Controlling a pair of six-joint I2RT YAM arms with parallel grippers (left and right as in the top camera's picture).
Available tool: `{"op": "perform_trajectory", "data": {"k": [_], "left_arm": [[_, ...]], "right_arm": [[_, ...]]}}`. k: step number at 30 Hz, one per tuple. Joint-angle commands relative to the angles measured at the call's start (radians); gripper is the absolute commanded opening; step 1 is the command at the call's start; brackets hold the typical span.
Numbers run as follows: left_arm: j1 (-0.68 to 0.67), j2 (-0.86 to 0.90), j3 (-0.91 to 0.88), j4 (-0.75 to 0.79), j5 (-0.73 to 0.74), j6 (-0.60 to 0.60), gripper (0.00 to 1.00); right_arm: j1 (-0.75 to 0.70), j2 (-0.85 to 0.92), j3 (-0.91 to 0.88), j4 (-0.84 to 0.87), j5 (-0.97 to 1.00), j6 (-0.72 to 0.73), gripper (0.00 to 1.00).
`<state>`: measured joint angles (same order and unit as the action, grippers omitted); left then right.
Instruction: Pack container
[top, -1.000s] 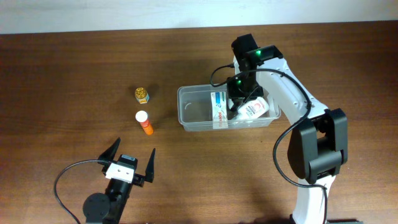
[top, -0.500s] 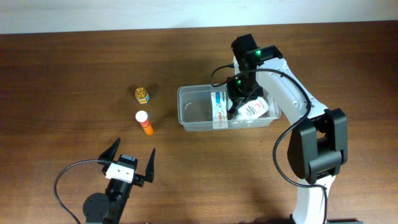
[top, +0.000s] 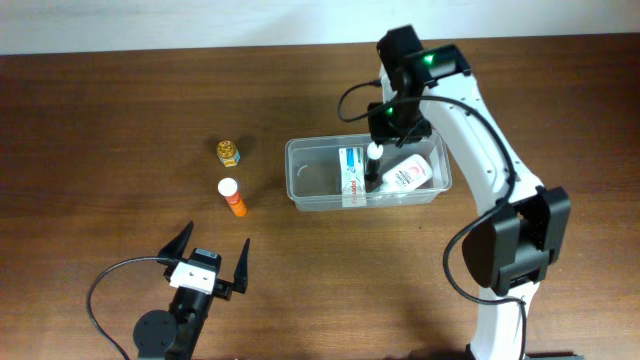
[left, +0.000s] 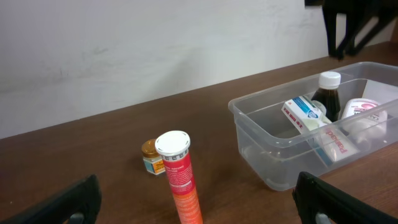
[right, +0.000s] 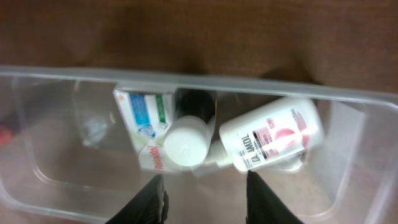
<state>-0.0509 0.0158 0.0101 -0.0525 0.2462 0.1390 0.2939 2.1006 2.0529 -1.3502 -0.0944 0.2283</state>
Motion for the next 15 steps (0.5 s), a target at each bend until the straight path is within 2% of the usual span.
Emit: {"op": "perform_trajectory", "data": {"k": [1,2,4,6,11,15], "left_arm": [[0.005,-0.002,-0.001,-0.008,-0.007,0.013,0.99],[0.005,-0.002,-0.001,-0.008,-0.007,0.013,0.99],[0.005,-0.002,-0.001,-0.008,-0.007,0.013,0.99],[0.005,-0.002,-0.001,-0.008,-0.007,0.013,0.99],[0.005,-0.002,-0.001,-0.008,-0.007,0.013,0.99],[0.005,-0.002,-0.001,-0.008,-0.007,0.013,0.99]], "right_arm": [[0.003,-0.035,0.13,-0.068,0.03,-0.01,0.39],[-0.002,-0.035,0.158,-0.087,0.032,-0.01,0.49],[-0.023,-0.035,0.22,-0.131,0.043,-0.01,0.77],[-0.075,-0.035,0.312,-0.209,0.084,-0.008,0.98],[-0.224,-0.035,0.423,-0.33,0.108,0.016,0.98],[-0.371,-0.035,0.439,-0.349,0.098,0.017,0.98]]}}
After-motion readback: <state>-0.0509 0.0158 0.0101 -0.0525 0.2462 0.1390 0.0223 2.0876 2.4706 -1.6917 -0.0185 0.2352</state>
